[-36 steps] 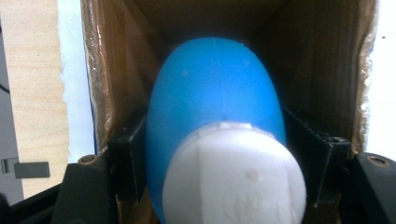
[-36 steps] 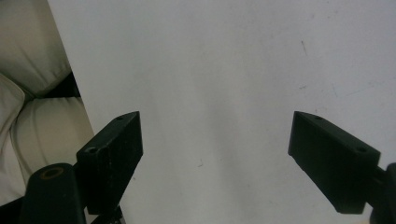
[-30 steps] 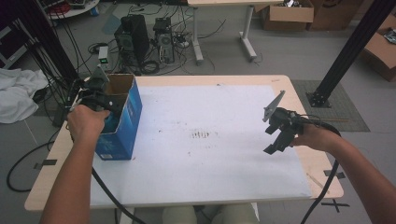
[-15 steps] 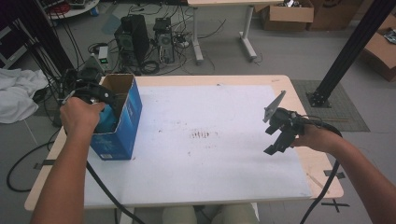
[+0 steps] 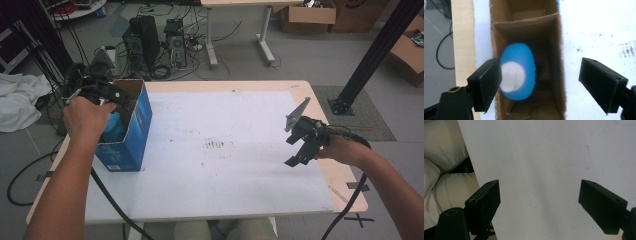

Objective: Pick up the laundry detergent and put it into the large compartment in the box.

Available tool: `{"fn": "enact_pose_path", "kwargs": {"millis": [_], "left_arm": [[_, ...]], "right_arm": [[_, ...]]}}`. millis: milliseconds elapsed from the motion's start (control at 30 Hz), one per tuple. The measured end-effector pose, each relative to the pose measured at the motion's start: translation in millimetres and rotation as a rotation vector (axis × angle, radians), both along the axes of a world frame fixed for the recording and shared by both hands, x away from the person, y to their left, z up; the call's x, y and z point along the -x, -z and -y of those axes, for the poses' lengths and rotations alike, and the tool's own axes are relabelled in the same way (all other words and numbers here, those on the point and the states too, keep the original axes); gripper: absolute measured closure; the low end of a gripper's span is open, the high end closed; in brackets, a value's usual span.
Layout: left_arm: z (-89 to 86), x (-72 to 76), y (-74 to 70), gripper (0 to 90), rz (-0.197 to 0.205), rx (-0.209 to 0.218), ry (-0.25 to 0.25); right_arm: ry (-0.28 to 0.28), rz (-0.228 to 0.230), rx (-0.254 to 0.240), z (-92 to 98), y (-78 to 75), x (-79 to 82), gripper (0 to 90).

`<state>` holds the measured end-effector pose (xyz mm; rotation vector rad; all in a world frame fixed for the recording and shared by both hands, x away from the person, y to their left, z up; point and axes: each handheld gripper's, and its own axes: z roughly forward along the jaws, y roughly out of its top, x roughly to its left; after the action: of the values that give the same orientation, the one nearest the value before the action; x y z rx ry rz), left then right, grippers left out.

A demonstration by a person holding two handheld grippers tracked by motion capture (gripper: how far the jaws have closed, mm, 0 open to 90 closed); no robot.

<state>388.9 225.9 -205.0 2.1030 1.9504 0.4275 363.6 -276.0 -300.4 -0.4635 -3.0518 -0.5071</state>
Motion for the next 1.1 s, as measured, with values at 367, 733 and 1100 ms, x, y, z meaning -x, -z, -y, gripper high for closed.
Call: {"fn": "enact_pose_path", "kwargs": {"millis": [367, 733, 1100], "left_arm": [[25.0, 7.2, -17.8, 18.4, 0.036, 0.005, 0.100], [54.9, 9.9, -33.8, 18.4, 0.070, 0.029, 0.225], [95.1, 10.7, -35.0, 18.5, 0.041, 0.003, 0.408]], "right_arm": [[0.002, 0.009, -0.004, 0.8, -3.4, 2.9, 17.7], [0.002, 0.012, -0.005, 0.4, -4.0, 2.9, 17.6], [0.006, 0.011, -0.006, -1.6, -5.1, 3.2, 17.6]]}}
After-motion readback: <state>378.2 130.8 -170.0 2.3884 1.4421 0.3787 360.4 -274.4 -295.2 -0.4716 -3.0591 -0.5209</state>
